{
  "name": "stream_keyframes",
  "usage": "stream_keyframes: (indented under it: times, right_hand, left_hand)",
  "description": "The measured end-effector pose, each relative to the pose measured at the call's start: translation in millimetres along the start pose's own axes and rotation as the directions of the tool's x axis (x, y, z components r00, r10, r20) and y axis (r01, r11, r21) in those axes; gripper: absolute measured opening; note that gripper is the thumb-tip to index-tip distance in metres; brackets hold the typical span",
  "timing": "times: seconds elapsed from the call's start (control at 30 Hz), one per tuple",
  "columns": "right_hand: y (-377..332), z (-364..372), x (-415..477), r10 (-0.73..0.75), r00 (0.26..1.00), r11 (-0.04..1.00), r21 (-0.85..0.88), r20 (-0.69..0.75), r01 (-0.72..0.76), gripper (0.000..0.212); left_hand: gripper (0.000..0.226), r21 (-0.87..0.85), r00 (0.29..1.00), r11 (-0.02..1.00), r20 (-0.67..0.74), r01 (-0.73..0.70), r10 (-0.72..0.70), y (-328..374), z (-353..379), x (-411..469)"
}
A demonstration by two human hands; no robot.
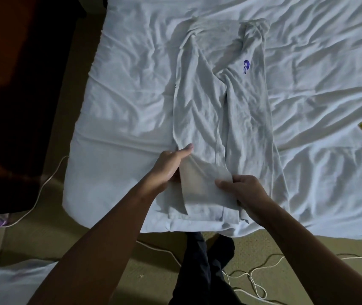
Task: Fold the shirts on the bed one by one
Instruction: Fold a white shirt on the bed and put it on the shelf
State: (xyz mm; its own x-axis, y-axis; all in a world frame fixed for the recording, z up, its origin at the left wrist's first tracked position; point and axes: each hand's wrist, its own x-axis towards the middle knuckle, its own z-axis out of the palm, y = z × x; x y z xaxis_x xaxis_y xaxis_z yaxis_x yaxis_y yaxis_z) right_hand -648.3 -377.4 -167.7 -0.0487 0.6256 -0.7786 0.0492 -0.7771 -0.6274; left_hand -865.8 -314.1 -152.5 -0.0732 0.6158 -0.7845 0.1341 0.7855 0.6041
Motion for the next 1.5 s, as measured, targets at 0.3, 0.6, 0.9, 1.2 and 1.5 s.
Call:
stream_keyframes:
  times: [0.3,0.6,0.9,1.2,1.5]
  right_hand:
    - [15.7,12.3,-2.6,-0.118,0.976,0.992,-0.071,-0.183,0.107,0.024]
    - [50.8,17.8,-21.8,-0.167,0.969,0.952,-0.284,-0.180,0.111,0.014]
    - [14.2,13.2,-9.6,-0.492,0.829,0.633,-0.763,-0.266,0.131,0.023]
    - [-73.1,18.4,88.1,-0.505,0.796,0.679,-0.723,-0.335,0.126,0.029]
    - [-170.7,13.0,184.0,-0.614,0.720,0.620,-0.762,-0.323,0.186,0.028]
  left_hand:
    - [0.022,-0.095,0.996,0.992,0.026,-0.080,0.082,-69.3,15.1,-40.7]
    - [0.008,0.141,0.969,0.971,-0.131,-0.193,0.211,-94.4,15.6,-46.5]
    - [0.012,0.233,0.918,0.950,-0.286,-0.210,0.273,-53.4,12.9,-0.1]
    - [0.049,0.130,0.906,0.967,-0.339,-0.220,0.252,28.4,6.0,108.1]
    - [0.054,0.164,0.866,0.929,-0.338,-0.331,0.368,142.6,1.5,224.3]
